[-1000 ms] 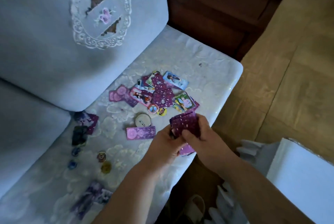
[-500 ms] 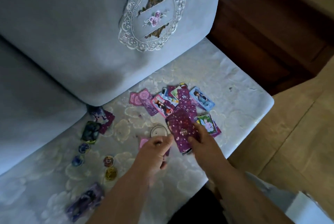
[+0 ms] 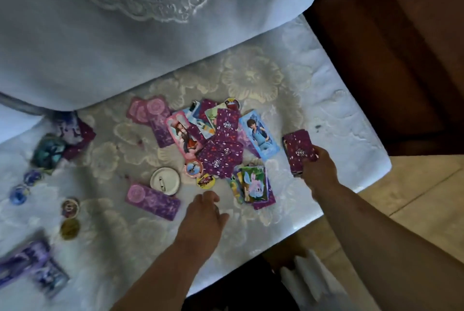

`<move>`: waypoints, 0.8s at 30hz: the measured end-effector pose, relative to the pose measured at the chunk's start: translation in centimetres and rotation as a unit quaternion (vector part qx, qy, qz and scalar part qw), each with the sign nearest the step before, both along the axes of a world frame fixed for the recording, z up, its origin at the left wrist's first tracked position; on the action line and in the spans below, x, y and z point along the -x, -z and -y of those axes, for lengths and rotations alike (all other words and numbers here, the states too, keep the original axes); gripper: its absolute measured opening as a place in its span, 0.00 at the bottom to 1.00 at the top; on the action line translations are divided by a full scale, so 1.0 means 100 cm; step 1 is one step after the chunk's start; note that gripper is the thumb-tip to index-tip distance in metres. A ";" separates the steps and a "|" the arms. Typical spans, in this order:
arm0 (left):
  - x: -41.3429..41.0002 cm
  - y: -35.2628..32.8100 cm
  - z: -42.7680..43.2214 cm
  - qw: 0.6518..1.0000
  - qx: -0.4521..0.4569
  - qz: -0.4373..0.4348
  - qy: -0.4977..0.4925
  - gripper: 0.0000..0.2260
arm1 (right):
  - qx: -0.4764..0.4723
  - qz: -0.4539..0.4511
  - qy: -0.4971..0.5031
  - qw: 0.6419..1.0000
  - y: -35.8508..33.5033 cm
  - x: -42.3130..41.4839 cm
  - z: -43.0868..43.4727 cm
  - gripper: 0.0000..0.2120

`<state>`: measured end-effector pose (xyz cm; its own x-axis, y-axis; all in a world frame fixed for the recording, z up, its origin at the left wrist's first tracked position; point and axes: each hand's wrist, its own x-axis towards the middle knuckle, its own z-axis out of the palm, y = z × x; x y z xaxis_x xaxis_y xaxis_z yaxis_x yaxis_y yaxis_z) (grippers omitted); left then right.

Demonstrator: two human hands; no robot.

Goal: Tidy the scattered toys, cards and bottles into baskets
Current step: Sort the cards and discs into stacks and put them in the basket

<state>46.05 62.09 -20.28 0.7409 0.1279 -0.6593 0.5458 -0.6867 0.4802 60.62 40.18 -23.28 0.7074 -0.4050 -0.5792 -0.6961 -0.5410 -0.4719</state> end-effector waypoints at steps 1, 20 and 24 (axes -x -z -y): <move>-0.002 0.006 0.004 0.999 -0.031 0.008 0.013 0.15 | 0.029 -0.027 -0.042 0.998 0.008 -0.003 0.007 0.17; 0.041 0.059 -0.008 0.959 -0.112 0.096 0.242 0.25 | 0.099 -0.038 -0.289 0.952 0.021 0.077 -0.087 0.31; 0.043 0.053 -0.017 0.966 -0.082 0.092 0.228 0.25 | 0.073 -0.039 -0.299 0.951 0.021 0.082 -0.098 0.27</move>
